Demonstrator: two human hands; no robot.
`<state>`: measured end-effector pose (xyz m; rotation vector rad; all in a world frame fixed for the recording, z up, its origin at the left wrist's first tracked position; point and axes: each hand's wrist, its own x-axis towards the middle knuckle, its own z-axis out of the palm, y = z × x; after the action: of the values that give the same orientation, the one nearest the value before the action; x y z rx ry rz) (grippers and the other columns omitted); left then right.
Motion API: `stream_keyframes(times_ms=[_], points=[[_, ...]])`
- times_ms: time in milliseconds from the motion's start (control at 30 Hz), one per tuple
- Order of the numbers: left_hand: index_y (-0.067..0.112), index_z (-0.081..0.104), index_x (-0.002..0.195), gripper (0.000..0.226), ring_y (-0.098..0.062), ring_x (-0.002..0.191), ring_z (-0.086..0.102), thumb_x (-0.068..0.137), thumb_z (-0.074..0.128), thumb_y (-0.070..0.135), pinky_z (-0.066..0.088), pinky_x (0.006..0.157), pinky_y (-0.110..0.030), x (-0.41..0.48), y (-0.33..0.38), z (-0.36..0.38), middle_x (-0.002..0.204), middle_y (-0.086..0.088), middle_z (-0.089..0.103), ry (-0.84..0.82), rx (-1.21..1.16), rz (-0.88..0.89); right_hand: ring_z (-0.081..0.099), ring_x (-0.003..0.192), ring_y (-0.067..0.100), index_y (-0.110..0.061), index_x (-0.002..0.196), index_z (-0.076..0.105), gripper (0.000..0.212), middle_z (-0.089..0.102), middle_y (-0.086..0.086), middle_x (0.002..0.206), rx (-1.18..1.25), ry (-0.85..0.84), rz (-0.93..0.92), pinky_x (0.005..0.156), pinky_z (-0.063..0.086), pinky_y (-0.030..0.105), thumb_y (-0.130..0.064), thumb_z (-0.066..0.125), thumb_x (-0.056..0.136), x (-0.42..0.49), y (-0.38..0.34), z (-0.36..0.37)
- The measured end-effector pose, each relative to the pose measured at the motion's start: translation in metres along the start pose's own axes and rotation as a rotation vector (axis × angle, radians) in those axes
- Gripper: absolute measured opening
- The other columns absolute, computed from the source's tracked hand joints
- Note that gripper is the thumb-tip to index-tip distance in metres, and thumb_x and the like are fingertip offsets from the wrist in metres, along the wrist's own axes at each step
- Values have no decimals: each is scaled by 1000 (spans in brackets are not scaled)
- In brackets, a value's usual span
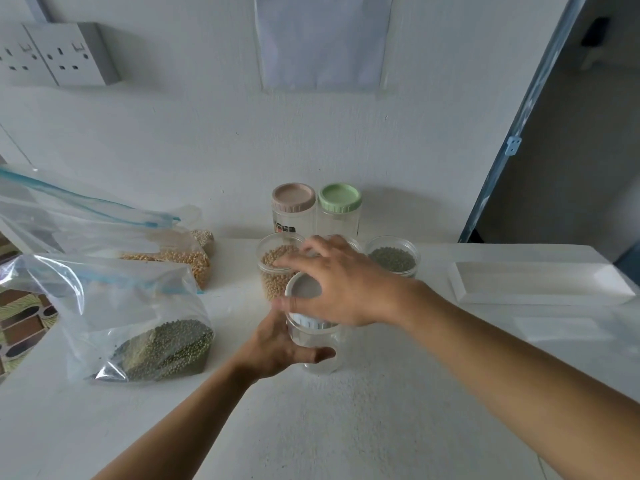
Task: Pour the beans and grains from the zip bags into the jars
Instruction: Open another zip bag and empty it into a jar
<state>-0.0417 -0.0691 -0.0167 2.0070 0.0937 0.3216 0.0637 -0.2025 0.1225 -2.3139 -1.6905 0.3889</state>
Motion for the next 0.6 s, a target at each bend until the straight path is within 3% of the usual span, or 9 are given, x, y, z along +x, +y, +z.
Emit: stream_keyframes(times_ms=[67, 133, 233, 333, 467, 533, 600], points=[[20, 55, 135, 71, -26, 124, 61, 76, 82, -7, 53, 102, -35, 2, 1, 3, 130, -7, 65, -20, -34, -6, 24, 147, 34, -48, 154, 27, 74, 27, 9, 158, -212, -43, 137, 113, 35, 55, -82, 37, 90, -2, -1, 9], [13, 53, 136, 70, -24, 122, 62, 76, 84, -5, 53, 97, -32, 3, 2, 4, 128, -5, 66, -12, -58, -41, 33, 142, 34, -43, 152, 35, 68, 36, 12, 153, -248, 1, 103, 110, 38, 52, -74, 45, 92, -4, -1, 13], [14, 44, 144, 82, -20, 127, 58, 75, 89, 6, 52, 103, -38, 8, 3, 7, 133, 2, 62, -16, -74, -54, 41, 130, 23, -43, 140, 52, 55, 46, 2, 136, -118, 36, -37, 106, 40, 41, -55, 65, 89, -7, 7, 7], [17, 40, 146, 87, -21, 130, 55, 75, 85, -3, 49, 108, -36, 12, 6, 11, 135, 4, 60, -53, -46, -18, 47, 120, 13, -41, 119, 68, 44, 51, -9, 125, 184, 73, -120, 98, 41, 33, -36, 77, 77, -14, 22, 0], [16, 43, 145, 86, -21, 132, 55, 74, 87, -2, 47, 109, -31, 20, 6, 16, 138, -1, 60, -61, -57, -5, 61, 100, 18, -32, 115, 68, 37, 61, -2, 116, 639, 342, -108, 85, 54, 43, -30, 63, 79, -19, 55, -11], [16, 44, 145, 86, -19, 132, 54, 73, 88, 0, 46, 109, -27, 23, 8, 19, 138, 2, 59, -68, -57, -7, 59, 84, 24, -31, 119, 65, 38, 63, 11, 108, 678, 498, -29, 74, 48, 41, -35, 49, 86, -23, 72, -5], [16, 40, 147, 92, -20, 134, 53, 71, 90, 1, 46, 109, -27, 26, 8, 24, 140, 1, 58, -57, -63, -8, 61, 78, 27, -30, 116, 64, 37, 65, 13, 96, 738, 648, 77, 69, 46, 39, -34, 37, 92, -32, 86, 14]])
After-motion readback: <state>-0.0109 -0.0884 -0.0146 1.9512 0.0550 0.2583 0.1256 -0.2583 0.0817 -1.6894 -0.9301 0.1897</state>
